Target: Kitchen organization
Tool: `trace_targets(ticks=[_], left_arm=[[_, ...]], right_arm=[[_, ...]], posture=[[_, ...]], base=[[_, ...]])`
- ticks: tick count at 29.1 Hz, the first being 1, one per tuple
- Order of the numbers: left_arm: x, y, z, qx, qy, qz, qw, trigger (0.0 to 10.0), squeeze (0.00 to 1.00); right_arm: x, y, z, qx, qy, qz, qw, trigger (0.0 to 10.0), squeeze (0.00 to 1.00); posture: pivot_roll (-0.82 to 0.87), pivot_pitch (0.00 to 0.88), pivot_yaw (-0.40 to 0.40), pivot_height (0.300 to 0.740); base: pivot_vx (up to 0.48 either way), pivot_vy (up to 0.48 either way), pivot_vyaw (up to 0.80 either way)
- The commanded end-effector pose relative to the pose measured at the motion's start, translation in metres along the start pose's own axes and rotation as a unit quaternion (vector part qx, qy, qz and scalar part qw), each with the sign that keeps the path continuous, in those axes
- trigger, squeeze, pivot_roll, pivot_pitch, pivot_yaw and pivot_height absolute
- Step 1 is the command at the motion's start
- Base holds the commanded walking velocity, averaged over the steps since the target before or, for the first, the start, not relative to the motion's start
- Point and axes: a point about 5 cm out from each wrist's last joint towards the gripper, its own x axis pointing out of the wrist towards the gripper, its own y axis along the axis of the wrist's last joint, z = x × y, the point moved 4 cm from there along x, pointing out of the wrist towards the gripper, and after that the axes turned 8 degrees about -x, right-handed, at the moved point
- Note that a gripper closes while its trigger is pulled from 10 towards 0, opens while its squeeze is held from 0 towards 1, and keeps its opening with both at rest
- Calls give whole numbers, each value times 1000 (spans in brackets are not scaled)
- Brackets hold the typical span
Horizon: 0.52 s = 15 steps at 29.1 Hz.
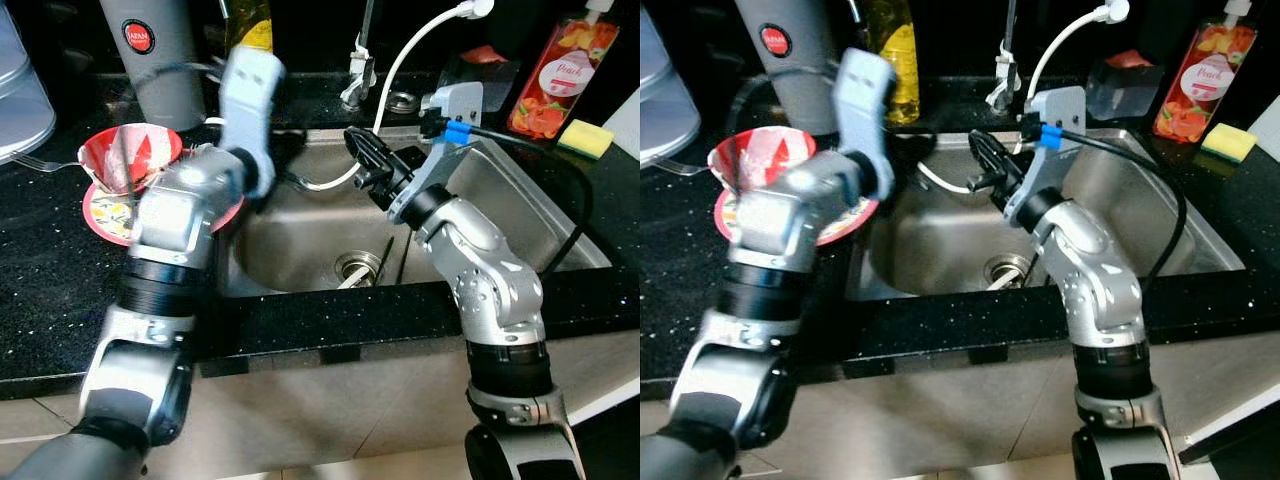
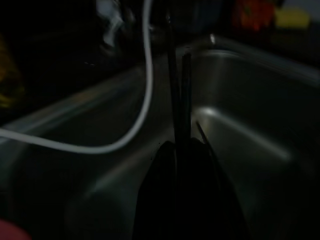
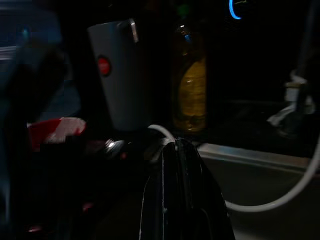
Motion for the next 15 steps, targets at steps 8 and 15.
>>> trace_targets(ticks=[8, 15], left_arm=[[2, -23, -10, -49, 14, -30, 998, 10000, 1000], [-29, 47, -10, -120, -15, 136, 983, 10000, 0]], right_arm=[[1, 1, 7, 2, -20, 2, 1000, 10000, 0], [1, 1, 9, 4, -29, 3, 1000, 10000, 0]], posture=[[96, 24, -18, 740], [97, 31, -15, 740]], base=[[0, 0, 0], [0, 0, 0]])
